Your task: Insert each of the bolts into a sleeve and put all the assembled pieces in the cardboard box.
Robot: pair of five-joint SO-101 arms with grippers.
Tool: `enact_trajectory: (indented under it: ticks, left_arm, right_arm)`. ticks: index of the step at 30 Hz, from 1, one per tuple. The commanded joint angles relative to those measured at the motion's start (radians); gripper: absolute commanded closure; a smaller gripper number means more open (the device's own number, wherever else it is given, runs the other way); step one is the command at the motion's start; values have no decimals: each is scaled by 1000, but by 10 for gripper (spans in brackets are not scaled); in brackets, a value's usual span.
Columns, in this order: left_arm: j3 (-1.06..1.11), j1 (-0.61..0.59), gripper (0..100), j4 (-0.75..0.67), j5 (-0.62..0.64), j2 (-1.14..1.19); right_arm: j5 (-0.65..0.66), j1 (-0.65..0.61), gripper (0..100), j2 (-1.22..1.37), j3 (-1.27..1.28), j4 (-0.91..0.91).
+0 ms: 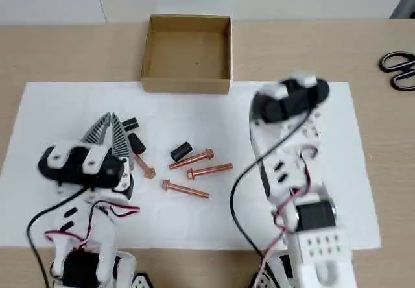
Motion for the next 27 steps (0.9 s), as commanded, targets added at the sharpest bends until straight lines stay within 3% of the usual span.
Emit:
enact_trajectory:
  ticks: [1,7,17,27]
  left_arm:
    - [-4,-5,994,-26,2,-12]
    - [-4,-5,994,-28,2,-12]
    - [-4,-5,994,-28,2,-12]
    - [-4,-5,994,-28,2,-12]
  right_arm:
    - [-9,-44,995,171,-135,-110]
    - [-11,-110,995,426,-313,-114]
    - [-9,-130,995,914,-678,-343]
    - [-12,-142,995,1552,-1338,-344]
